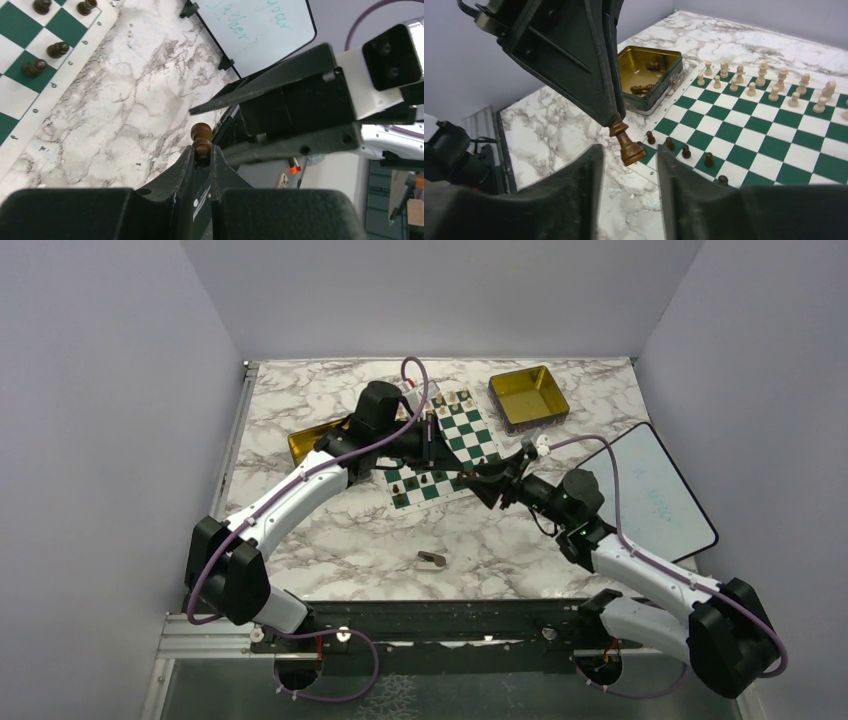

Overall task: Set up the chess pieces on the board
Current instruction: Place the chess piece on the chessboard.

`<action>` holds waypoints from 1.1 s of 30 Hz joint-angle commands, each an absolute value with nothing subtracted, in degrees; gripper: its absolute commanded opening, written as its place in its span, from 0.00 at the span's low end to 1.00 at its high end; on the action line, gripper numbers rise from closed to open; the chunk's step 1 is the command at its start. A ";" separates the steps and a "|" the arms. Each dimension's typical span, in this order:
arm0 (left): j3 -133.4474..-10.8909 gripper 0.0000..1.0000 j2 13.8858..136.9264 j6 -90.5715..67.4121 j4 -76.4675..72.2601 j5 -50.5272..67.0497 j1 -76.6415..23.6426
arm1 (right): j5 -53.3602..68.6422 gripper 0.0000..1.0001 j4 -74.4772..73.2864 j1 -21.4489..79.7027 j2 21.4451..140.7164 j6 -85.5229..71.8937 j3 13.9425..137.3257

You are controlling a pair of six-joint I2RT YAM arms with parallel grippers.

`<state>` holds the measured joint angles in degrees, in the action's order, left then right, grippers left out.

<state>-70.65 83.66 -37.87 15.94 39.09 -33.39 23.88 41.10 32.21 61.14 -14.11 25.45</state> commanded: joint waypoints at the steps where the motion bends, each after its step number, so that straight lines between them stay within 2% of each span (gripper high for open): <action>1: -72.00 0.10 83.46 -33.89 19.02 33.42 -33.65 | 21.27 0.55 34.09 32.52 56.15 -13.52 25.81; 4: -73.49 0.10 84.33 -30.02 23.19 28.12 -33.73 | 21.18 0.83 28.50 32.52 51.78 -12.44 25.23; 5: -74.08 0.10 84.77 -28.48 24.40 26.15 -33.79 | 21.18 0.97 26.78 32.52 50.22 -12.02 25.03; 6: -74.71 0.10 85.06 -27.42 25.71 23.89 -33.88 | 21.10 1.00 25.02 32.52 48.45 -11.65 25.01; 11: -77.29 0.10 87.32 -22.61 29.42 12.36 -34.93 | 15.81 1.00 13.34 32.54 41.31 -11.57 27.65; 17: -80.47 0.10 93.24 -19.21 32.21 1.30 -37.43 | 6.22 1.00 0.29 32.51 38.19 -14.98 33.03; 22: -81.57 0.10 99.17 -19.88 32.43 0.44 -38.85 | 3.14 1.00 -6.81 32.49 36.95 -13.06 35.89; 33: -79.48 0.10 104.54 -21.02 31.86 -3.03 -39.72 | 0.34 1.00 -8.49 32.51 31.39 -9.43 34.14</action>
<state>-80.07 104.62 -20.95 32.53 0.38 -39.24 2.55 -6.61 32.25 32.62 -11.73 34.28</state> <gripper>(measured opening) 0.132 0.998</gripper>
